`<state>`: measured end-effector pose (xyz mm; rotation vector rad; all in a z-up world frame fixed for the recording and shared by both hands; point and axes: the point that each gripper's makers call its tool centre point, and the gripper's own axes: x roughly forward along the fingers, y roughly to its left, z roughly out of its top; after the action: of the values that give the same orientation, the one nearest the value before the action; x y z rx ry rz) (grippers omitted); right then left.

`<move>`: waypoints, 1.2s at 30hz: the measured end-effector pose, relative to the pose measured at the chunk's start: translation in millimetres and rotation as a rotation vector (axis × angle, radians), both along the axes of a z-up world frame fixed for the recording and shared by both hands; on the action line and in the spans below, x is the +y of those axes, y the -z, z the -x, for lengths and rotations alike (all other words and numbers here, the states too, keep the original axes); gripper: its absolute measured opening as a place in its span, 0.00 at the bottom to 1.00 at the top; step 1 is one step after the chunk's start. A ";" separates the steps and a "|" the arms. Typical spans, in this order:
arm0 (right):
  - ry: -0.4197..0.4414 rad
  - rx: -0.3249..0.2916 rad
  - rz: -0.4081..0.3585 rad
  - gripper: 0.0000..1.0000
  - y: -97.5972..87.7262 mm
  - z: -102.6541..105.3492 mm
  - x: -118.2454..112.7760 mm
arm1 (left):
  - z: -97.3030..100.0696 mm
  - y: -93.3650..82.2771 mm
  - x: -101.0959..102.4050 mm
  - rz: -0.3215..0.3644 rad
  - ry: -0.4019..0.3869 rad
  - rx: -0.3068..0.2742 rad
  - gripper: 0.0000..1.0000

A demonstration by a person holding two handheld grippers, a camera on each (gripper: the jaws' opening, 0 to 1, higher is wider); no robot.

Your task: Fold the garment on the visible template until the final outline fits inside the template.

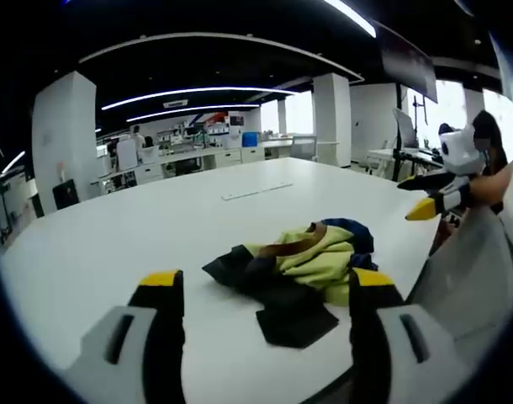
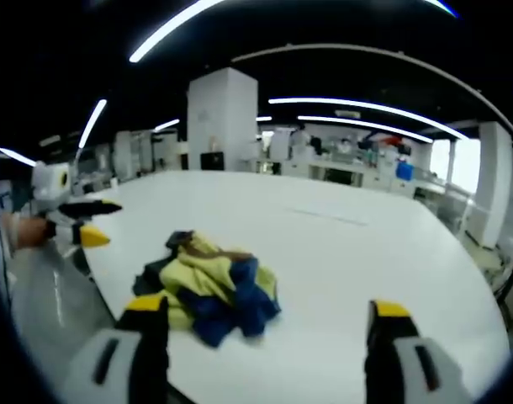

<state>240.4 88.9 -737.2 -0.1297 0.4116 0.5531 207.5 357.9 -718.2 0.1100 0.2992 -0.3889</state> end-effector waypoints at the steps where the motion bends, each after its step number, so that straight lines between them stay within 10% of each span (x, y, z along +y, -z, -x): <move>1: -0.002 0.001 -0.003 0.99 0.1 0.2 0.4 | 0.0 0.2 0.4 0.000 -0.001 0.001 0.77; 36: -0.034 0.017 -0.001 0.95 3.4 4.4 4.5 | 1.7 4.5 0.2 -0.012 0.006 0.012 0.77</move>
<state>236.0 93.4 -740.6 -0.1314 0.4260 0.5884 205.9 358.0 -722.7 0.1208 0.3134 -0.3941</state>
